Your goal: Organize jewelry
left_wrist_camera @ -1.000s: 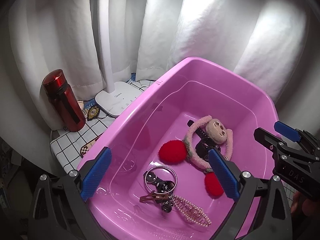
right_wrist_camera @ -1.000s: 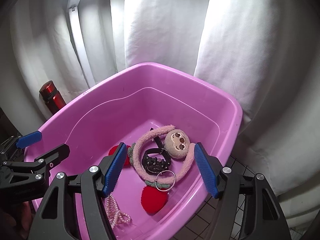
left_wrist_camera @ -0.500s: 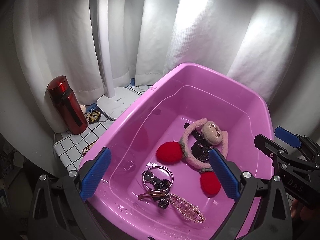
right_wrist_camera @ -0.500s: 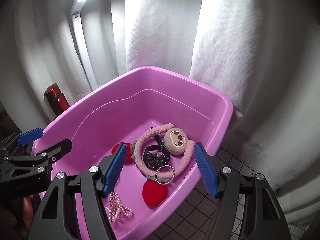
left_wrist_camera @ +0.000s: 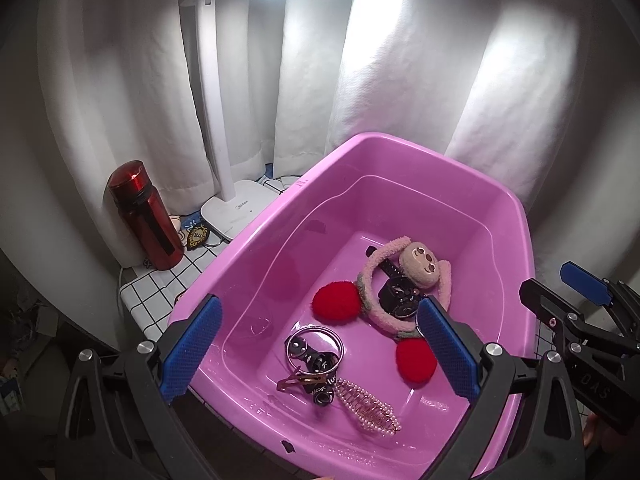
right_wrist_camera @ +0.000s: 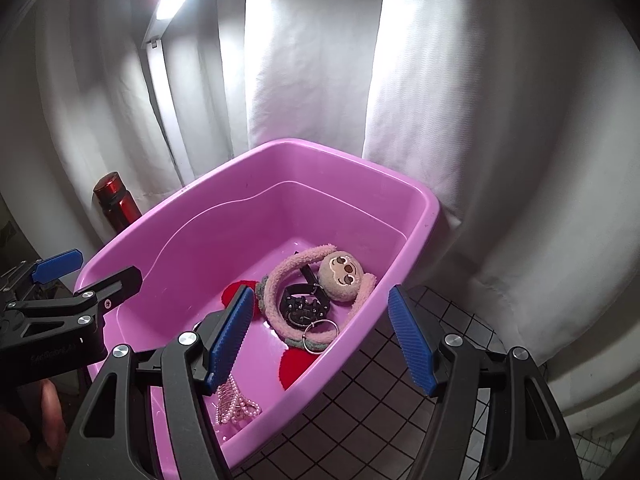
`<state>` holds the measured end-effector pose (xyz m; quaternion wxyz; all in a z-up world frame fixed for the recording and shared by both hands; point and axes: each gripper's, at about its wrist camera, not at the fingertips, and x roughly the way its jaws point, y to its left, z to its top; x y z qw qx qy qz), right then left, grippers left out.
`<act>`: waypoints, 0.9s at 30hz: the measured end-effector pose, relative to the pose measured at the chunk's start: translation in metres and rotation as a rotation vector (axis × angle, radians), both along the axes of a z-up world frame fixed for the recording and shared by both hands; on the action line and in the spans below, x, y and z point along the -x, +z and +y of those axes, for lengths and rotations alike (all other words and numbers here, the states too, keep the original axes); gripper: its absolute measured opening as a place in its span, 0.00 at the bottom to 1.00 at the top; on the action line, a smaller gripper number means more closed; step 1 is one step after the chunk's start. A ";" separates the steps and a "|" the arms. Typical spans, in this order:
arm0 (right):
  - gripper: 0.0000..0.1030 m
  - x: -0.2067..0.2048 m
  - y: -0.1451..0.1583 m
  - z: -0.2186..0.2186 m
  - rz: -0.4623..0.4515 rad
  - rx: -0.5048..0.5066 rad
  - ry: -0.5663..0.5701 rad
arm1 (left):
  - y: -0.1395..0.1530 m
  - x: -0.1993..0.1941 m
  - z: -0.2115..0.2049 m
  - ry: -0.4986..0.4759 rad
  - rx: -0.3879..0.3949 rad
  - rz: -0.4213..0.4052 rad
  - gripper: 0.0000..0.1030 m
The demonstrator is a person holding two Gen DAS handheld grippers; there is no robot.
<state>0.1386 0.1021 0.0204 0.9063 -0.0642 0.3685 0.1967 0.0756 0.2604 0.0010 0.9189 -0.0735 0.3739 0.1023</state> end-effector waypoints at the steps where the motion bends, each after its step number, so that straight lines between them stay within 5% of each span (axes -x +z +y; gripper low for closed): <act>1: 0.65 0.001 0.001 -0.001 -0.002 0.002 0.000 | 0.001 0.001 -0.001 0.000 -0.003 0.000 0.94; 27: 0.65 0.028 0.016 -0.006 -0.047 0.012 0.011 | 0.013 0.022 -0.012 0.002 -0.012 -0.003 0.94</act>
